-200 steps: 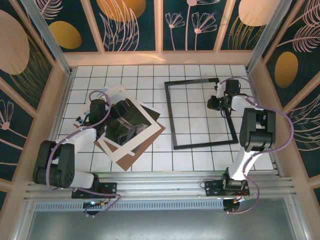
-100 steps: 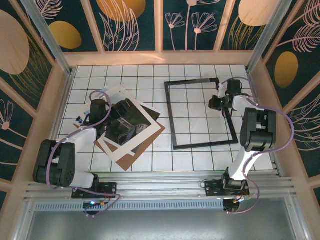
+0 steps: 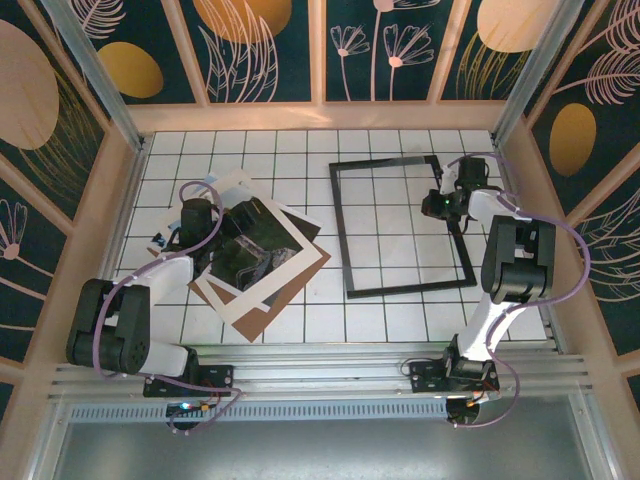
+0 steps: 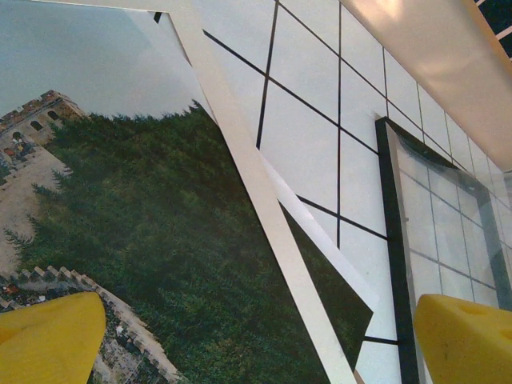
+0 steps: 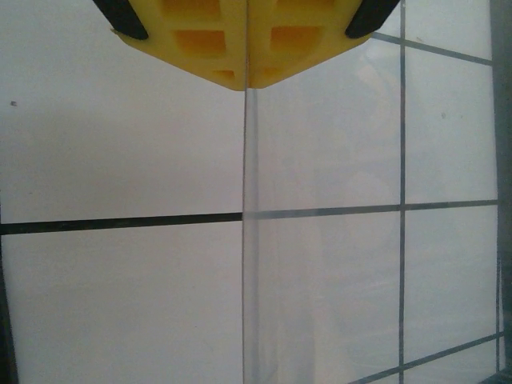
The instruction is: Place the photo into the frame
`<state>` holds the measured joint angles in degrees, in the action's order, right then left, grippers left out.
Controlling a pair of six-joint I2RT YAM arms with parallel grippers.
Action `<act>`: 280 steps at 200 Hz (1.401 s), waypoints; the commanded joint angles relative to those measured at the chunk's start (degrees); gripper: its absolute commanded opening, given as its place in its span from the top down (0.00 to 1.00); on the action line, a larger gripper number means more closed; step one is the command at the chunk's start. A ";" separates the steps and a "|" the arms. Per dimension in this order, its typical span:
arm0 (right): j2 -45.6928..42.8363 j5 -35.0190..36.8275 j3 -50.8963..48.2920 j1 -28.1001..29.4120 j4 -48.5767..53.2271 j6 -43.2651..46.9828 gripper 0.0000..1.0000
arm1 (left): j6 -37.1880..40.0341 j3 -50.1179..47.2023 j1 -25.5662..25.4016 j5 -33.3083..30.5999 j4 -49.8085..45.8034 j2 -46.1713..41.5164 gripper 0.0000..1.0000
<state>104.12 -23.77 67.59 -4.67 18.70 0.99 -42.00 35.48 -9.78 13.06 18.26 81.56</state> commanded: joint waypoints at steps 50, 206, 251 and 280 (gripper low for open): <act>1.84 1.69 2.22 -0.95 0.42 0.06 1.00 | 1.47 0.99 -0.24 0.39 2.11 0.89 0.01; 1.51 3.89 1.71 -1.66 0.63 -0.20 1.00 | 7.03 2.40 -6.49 9.51 7.88 2.11 0.01; 1.78 3.99 1.62 -1.89 0.47 -0.12 1.00 | 12.78 8.50 -15.28 7.36 3.18 4.09 0.01; 2.07 4.09 1.81 -1.98 0.46 0.06 1.00 | 13.30 10.53 -17.74 7.89 2.36 5.74 0.01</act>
<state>105.19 -20.99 67.88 -5.96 18.96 0.99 -31.59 43.62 -25.96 20.56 22.04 85.52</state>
